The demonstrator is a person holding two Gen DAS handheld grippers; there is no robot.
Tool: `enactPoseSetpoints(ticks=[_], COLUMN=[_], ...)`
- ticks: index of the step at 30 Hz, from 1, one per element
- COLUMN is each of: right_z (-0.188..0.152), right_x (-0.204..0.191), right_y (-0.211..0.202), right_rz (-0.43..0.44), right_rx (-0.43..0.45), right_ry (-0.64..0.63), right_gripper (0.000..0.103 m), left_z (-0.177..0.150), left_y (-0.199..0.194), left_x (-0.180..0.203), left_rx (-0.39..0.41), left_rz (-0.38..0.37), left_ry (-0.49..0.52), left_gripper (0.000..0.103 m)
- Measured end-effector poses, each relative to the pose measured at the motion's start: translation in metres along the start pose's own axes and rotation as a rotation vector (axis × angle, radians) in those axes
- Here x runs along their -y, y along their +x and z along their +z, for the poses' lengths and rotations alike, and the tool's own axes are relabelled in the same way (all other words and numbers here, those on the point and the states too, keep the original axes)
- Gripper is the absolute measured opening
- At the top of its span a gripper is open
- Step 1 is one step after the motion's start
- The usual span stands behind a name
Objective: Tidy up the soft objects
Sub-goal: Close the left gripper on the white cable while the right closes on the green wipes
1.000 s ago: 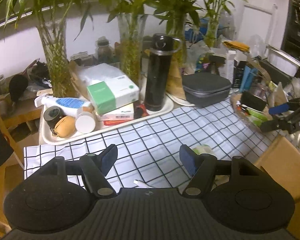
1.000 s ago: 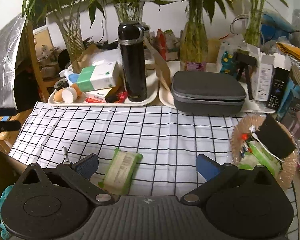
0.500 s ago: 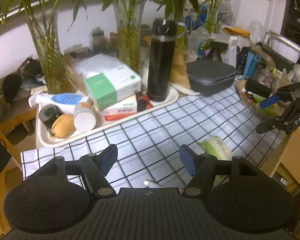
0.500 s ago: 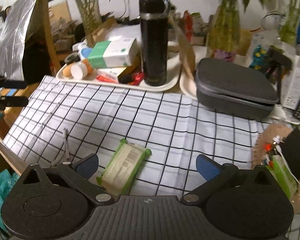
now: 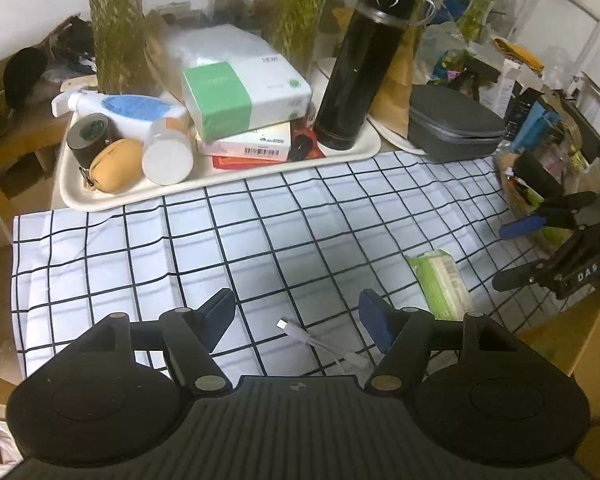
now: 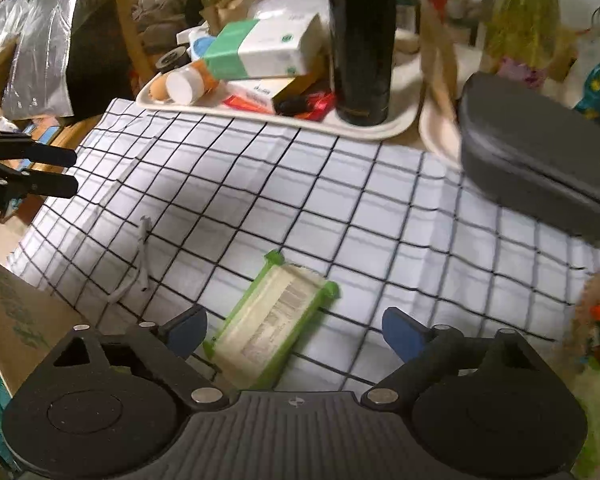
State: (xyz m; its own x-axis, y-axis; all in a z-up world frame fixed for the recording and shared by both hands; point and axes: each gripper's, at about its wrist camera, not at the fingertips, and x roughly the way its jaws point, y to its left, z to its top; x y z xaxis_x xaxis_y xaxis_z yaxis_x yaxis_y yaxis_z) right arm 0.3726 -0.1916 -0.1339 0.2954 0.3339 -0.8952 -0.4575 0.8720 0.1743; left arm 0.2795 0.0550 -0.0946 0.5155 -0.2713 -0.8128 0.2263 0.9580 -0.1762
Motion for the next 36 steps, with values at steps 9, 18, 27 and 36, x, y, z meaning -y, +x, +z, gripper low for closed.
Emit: enactPoseSetpoints(ticks=[9,18,27,36], right_z=[0.007,0.017,0.019,0.020], right_x=[0.017,0.007,-0.012,-0.018], right_y=[0.035,0.064,0.071,0.062], right_rz=[0.092,0.148,0.087,0.000], right_rx=[-0.123,-0.192,-0.146,-0.097], right_ry=[0.044,-0.041,-0.219,-0.306], right_gripper=[0.090,0.072,0.064,0.054], left_z=[0.002,-0.008,-0.016,-0.018], left_y=[0.014,0.032,0.055,0.078], left_x=[-0.004,0.000,-0.007,-0.007], left_rx=[-0.027,-0.061,-0.155,-0.181], left_rz=[-0.002,0.001,-0.097,-0.089], left_ry=[0.028,0.166,0.087,0.045], left_gripper=[0.068,0.067,0.046,0.039])
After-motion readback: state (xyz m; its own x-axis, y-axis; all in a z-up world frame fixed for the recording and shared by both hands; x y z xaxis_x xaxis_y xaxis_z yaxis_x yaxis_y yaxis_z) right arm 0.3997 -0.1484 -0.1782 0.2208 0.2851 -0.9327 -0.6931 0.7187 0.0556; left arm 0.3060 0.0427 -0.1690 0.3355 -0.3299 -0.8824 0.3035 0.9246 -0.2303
